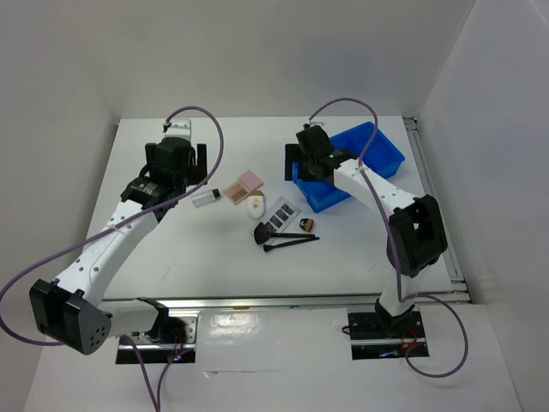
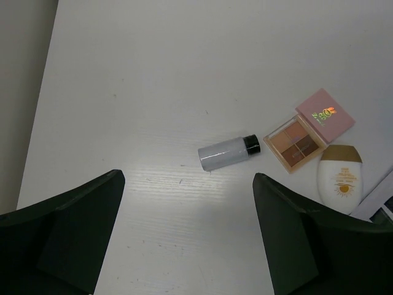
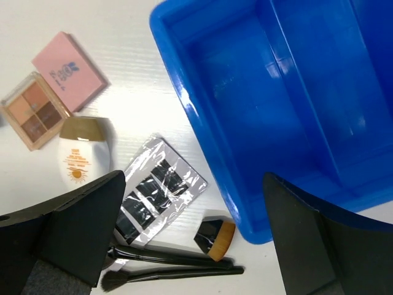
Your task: Organize the makeup
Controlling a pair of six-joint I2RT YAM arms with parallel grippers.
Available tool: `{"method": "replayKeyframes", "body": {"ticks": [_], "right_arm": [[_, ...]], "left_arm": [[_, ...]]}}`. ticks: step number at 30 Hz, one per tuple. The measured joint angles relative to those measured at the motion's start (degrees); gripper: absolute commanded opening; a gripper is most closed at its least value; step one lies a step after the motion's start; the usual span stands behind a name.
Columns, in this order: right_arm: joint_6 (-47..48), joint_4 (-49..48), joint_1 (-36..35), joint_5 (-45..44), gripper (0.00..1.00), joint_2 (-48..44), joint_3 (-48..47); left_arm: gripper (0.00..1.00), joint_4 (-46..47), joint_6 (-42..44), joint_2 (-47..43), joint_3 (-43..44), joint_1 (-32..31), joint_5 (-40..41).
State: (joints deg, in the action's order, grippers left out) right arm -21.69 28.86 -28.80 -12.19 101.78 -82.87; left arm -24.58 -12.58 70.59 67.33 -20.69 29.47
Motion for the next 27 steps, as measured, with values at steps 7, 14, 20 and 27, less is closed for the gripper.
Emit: {"method": "replayKeyframes", "body": {"ticks": [7,14,20,27], "right_arm": [[0.2,0.0,-3.8,-2.4,1.00,-4.1,0.0],[3.1,-0.8,-7.1,4.0,1.00,-3.5,-2.6],[2.5,-6.4,-12.5,6.7,1.00,-1.0,-3.2],[2.4,-7.2,-16.4,11.7,1.00,9.0,-3.9]], "left_arm": [[1.00,-2.1,-2.9,-0.3,0.7,0.0,0.8],[1.00,-4.5,-5.7,-0.2,1.0,0.0,-0.1],[0.99,-6.4,-8.4,0.1,2.4,0.0,0.9],[0.99,-8.4,-11.6,0.1,2.4,0.0,1.2]]}}
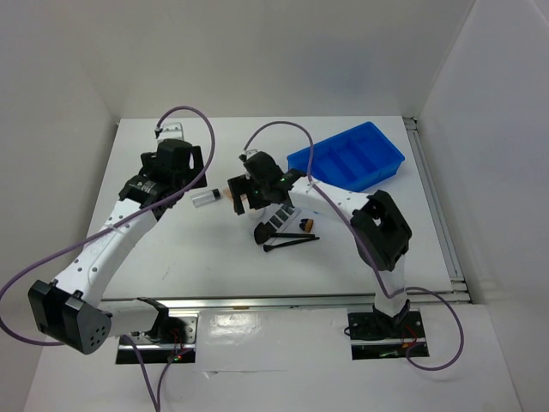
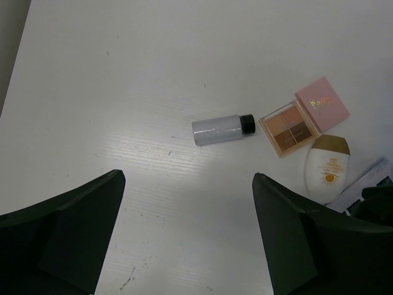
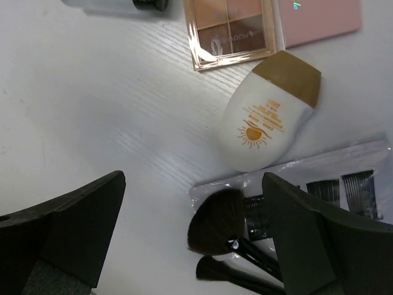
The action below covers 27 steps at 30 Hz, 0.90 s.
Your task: Organize the makeup
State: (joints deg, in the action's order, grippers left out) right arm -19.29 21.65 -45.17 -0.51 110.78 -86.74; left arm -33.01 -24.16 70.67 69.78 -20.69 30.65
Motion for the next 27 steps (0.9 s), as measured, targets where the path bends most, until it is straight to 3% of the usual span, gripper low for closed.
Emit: {"method": "replayKeyframes", "body": {"ticks": [9,20,21,24,27], "right_arm": [[-0.4,0.2,-0.9,-5.3,1.00,6.9,-0.5],[0.1,0.8,-1.4,-13.3,1.00,16.4,-8.9],[0.3,0.8,-1.4,-13.9,0.98,17.0,-9.7],[0.7,0.6,-1.4,-15.8,0.80,18.2,-11.3],[0.9,0.7,-1.6,-17.0,0.72,18.3,-11.3]], "left_arm": [[0.99,-2.2,-1.8,1.7,0.0,0.0,-1.0],[0.99,-2.8,-1.7,2.0,0.0,0.0,-2.6],[0.99,-2.8,-1.7,2.0,0.0,0.0,-2.6],[0.99,-2.8,-1.7,2.0,0.0,0.0,-2.7],[0.99,-2.8,-1.7,2.0,0.0,0.0,-2.7]]}}
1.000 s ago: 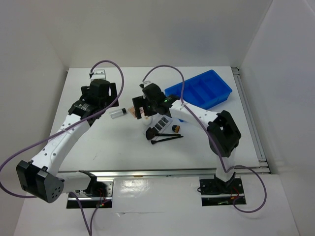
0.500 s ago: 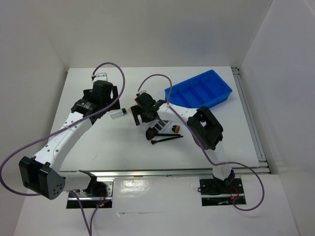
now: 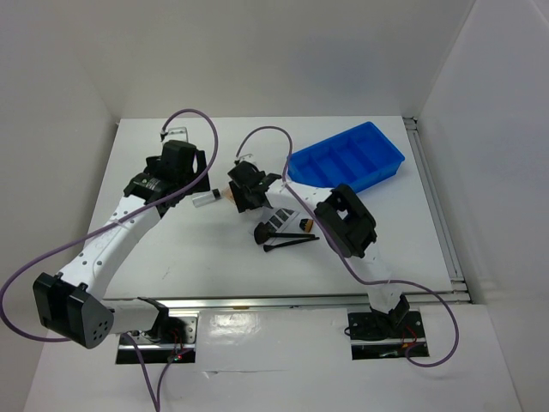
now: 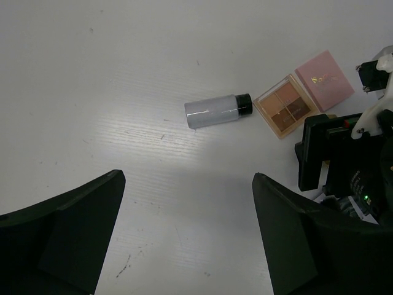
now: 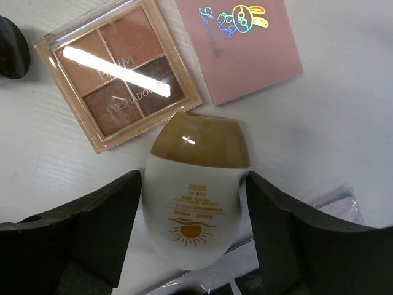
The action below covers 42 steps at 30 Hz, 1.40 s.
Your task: Organize the makeup
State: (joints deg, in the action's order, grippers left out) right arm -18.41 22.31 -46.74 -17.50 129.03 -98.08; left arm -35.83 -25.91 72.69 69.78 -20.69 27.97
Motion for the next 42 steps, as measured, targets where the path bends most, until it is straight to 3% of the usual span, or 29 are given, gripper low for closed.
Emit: {"method": "replayKeyframes", "body": {"ticks": [6,20,27,34,40,42], "right_arm": [[0.1,0.3,-0.5,-2.1,0.57,0.0,-0.1],[1.8,6.1,0.8,-1.0,0.57,-5.0,-6.1],[1.7,6.2,12.6,2.1,0.57,-13.3,-6.6],[0.7,6.0,26.9,4.2,0.57,-15.4,-3.6],[0.7,7.3,28.0,5.0,0.58,-15.2,-2.0],[0.7,7.3,27.5,5.5,0.65,-15.2,-1.4]], "left_arm": [[0.99,0.0,0.0,0.0,0.0,0.0,-0.1],[1.00,-2.8,0.0,-0.1,2.3,0.0,1.4],[1.00,-3.1,0.2,-1.2,5.0,0.0,1.9],[1.00,-4.1,0.3,-0.3,7.6,0.0,3.3],[1.00,-4.2,0.3,0.2,7.6,0.0,3.2],[1.00,-4.2,0.3,0.2,7.6,0.0,3.1]]}}
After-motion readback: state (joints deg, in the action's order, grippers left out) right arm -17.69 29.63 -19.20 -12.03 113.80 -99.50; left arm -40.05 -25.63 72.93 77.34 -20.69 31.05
